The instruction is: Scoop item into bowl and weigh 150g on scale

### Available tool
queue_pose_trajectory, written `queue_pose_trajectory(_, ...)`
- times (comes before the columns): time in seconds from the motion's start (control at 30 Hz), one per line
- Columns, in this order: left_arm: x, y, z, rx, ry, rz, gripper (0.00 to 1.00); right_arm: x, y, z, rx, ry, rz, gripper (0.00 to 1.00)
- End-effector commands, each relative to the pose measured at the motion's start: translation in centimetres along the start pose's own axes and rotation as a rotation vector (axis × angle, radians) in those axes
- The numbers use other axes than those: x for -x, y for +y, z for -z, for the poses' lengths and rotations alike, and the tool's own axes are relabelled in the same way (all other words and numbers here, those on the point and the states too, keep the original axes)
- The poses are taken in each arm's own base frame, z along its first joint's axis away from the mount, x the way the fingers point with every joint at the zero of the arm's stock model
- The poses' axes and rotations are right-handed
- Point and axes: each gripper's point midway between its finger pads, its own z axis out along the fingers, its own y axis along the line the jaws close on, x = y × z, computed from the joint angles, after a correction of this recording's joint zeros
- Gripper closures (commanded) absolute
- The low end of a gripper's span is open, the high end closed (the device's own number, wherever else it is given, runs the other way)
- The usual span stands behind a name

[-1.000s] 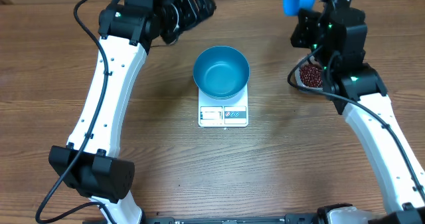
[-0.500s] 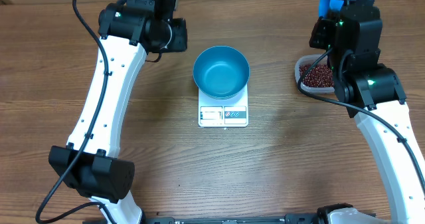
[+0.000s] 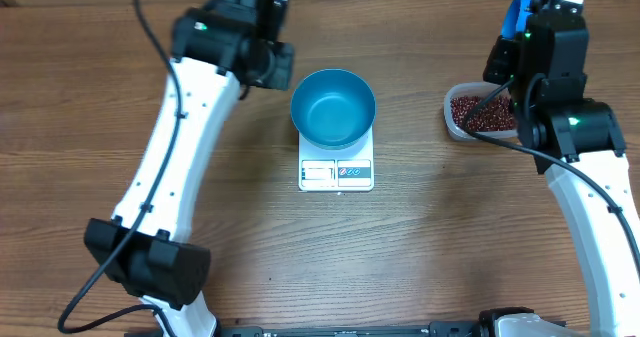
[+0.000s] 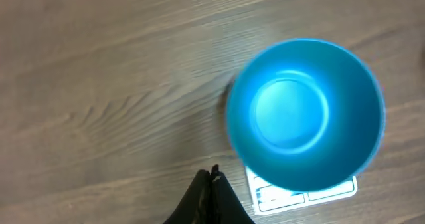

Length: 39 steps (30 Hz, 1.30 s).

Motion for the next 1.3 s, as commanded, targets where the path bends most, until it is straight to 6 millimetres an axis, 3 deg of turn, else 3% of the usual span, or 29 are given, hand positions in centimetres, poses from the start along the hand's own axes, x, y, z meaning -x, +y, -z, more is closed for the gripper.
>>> queue_pose_trajectory(0.0, 0.7, -3.2, 1.7, 0.029, -0.063, -0.223, 0.96, 2.2, -0.5, 1.2, 0.051, -0.044, -0.07, 0.96)
queue_pose_trajectory(0.13, 0.1, -7.5, 2.2, -0.007, -0.079, -0.404, 0.96, 2.2, -0.9, 1.0, 0.082, -0.03, -0.092, 0.96)
queue_pose_trajectory(0.37, -1.8, -13.4, 3.1, -0.154, -0.073, -0.503, 0.96, 1.9, -1.6, 0.9, 0.071, -0.016, -0.116, 0.96)
queue_pose_trajectory(0.57, -3.9, -16.4, 2.8, -0.215, -0.041, -0.572, 0.96, 2.0, -1.5, 0.9, 0.072, -0.019, -0.116, 0.96)
queue_pose_trajectory(0.77, -6.6, -17.6, 0.4, -0.22, 0.024, -0.641, 0.96, 2.0, -1.5, 0.9, 0.072, -0.018, -0.116, 0.96)
queue_pose_trajectory(0.8, -8.0, -17.7, -0.8, -0.219, 0.062, -0.656, 0.96, 2.0, -1.5, 0.9, 0.072, -0.019, -0.116, 0.96)
queue_pose_trajectory(1.0, -12.0, -16.9, -4.2, -0.204, 0.18, -0.676, 0.96, 2.1, -1.5, 0.9, 0.074, -0.024, -0.117, 0.96)
queue_pose_trajectory(1.27, -15.4, -16.5, -7.7, -0.198, 0.233, -0.689, 0.96, 2.2, -1.5, 0.9, 0.074, -0.029, -0.118, 0.96)
